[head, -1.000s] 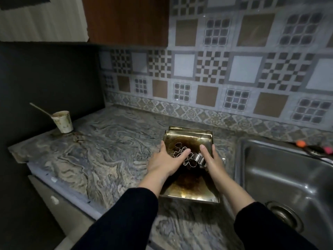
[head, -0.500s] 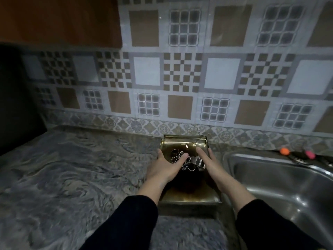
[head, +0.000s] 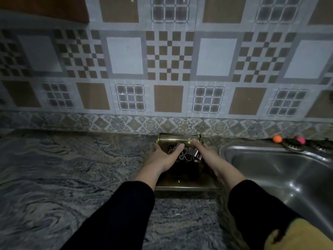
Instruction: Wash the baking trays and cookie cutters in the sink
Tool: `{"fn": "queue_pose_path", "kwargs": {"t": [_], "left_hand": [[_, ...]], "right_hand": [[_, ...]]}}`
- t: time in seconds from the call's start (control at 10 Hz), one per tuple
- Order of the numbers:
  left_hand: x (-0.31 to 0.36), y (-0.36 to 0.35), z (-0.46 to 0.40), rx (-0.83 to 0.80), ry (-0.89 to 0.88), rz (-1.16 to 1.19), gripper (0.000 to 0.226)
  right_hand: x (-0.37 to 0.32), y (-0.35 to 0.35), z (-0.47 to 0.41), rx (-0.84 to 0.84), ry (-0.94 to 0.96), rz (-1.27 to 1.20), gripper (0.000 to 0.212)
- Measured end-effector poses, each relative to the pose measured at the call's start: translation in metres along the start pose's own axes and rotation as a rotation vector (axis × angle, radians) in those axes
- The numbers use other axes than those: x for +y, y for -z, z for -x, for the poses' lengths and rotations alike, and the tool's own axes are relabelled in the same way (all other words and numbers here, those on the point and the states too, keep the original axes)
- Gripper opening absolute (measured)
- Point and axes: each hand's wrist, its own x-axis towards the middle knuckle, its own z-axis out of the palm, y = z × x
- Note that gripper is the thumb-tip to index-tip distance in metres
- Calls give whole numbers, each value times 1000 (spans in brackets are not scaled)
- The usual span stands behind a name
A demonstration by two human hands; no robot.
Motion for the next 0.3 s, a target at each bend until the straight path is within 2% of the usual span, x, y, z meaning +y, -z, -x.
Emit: {"fn": "queue_pose_path", "kwargs": {"t": [0.2, 0.3], "left_hand": [[-9, 15, 21, -12, -33, -19, 113], [-20, 18, 50, 103, -80, -91, 88]], "right_hand": [[-7, 11, 25, 38, -42, 72, 131], [-5, 18, 65, 104, 37, 178, 122]]}}
